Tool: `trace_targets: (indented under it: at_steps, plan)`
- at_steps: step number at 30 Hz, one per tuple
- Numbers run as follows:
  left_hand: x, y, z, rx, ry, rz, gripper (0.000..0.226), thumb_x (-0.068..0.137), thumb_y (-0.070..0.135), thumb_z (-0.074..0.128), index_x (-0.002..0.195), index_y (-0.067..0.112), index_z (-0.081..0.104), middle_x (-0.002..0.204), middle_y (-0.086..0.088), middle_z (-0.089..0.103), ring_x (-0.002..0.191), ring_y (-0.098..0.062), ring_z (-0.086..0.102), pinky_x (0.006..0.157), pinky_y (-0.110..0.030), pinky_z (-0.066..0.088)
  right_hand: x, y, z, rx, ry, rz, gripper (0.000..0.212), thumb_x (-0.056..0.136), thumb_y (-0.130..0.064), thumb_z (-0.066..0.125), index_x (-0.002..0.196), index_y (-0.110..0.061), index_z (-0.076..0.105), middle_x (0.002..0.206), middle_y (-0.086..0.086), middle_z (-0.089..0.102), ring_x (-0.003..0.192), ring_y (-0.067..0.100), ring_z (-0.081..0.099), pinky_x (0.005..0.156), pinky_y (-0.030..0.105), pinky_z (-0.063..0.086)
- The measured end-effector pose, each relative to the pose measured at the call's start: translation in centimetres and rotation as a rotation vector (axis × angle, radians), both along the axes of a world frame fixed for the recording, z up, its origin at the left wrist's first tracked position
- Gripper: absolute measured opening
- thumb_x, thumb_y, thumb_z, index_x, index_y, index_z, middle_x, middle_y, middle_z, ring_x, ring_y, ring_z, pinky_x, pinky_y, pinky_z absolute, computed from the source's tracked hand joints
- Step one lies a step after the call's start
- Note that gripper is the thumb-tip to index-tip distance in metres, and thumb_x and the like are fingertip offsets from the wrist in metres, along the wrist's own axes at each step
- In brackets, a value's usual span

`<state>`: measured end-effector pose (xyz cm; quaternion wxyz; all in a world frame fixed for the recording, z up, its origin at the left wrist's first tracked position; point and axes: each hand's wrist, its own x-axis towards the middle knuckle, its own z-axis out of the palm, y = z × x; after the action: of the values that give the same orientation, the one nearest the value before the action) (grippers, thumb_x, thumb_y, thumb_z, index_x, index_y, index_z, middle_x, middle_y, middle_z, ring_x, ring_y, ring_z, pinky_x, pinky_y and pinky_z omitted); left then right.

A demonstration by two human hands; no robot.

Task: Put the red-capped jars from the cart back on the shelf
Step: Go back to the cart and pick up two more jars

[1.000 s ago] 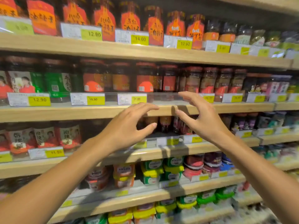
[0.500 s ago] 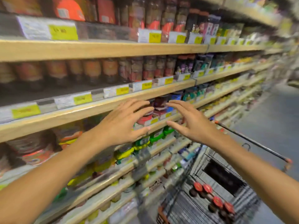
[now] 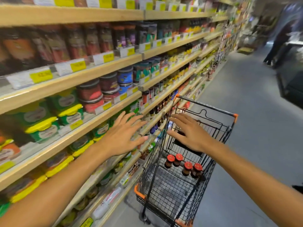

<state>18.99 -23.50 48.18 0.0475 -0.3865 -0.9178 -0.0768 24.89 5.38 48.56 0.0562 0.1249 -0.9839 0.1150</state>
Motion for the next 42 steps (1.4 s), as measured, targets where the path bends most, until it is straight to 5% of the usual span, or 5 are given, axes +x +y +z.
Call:
trace_targets:
  at_steps: [13, 27, 33, 38, 42]
  plan:
    - [-0.6, 18.0, -8.2, -0.106, -0.225, -0.011, 0.091, 0.083, 0.083, 0.001, 0.154, 0.033, 0.027, 0.164, 0.006, 0.018, 0.152, -0.021, 0.009, 0.124, -0.046, 0.003, 1.8, 16.9, -9.8, -0.178, -0.209, -0.144, 0.112, 0.074, -0.092, 0.009, 0.153, -0.018, 0.037, 0.158, 0.005, 0.035, 0.145, 0.023, 0.030, 0.118, 0.036, 0.023]
    - [-5.6, 21.6, -15.9, -0.197, -0.416, 0.040, 0.088, 0.086, 0.079, 0.016, 0.155, 0.026, 0.025, 0.163, 0.003, 0.018, 0.151, -0.022, 0.007, 0.122, -0.040, 0.006, -0.6, 19.3, -17.8, -0.356, -0.417, -0.241, 0.062, 0.097, -0.051, 0.056, 0.150, -0.025, 0.037, 0.148, -0.004, 0.043, 0.139, 0.017, 0.035, 0.110, 0.026, 0.027]
    - [-10.2, 21.5, -21.8, -0.150, -0.487, 0.007, 0.078, 0.092, 0.068, 0.036, 0.155, 0.024, 0.024, 0.164, -0.001, 0.016, 0.152, -0.028, 0.005, 0.122, -0.051, 0.011, -2.1, 17.9, -21.0, -0.425, -0.425, -0.383, 0.055, 0.092, -0.041, 0.066, 0.140, -0.023, 0.046, 0.130, -0.009, 0.053, 0.116, 0.008, 0.048, 0.104, 0.030, 0.043]
    - [-13.4, 22.2, -25.6, -0.136, -0.614, -0.023, 0.096, 0.081, 0.086, 0.021, 0.156, 0.026, 0.021, 0.164, 0.000, 0.016, 0.153, -0.029, 0.006, 0.122, -0.051, 0.014, -4.1, 17.0, -25.4, -0.514, -0.472, -0.466, 0.057, 0.091, -0.041, 0.066, 0.142, -0.026, 0.044, 0.133, -0.013, 0.049, 0.124, 0.011, 0.046, 0.109, 0.037, 0.041]
    - [-15.0, 23.2, -28.2, -0.102, -0.684, -0.014, 0.076, 0.096, 0.057, 0.047, 0.158, 0.025, 0.017, 0.166, -0.002, 0.012, 0.153, -0.028, 0.003, 0.122, -0.044, 0.007, -6.2, 17.6, -29.8, -0.582, -0.537, -0.502, 0.070, 0.090, -0.041, 0.068, 0.149, -0.021, 0.036, 0.143, -0.004, 0.046, 0.133, 0.015, 0.045, 0.113, 0.038, 0.039]
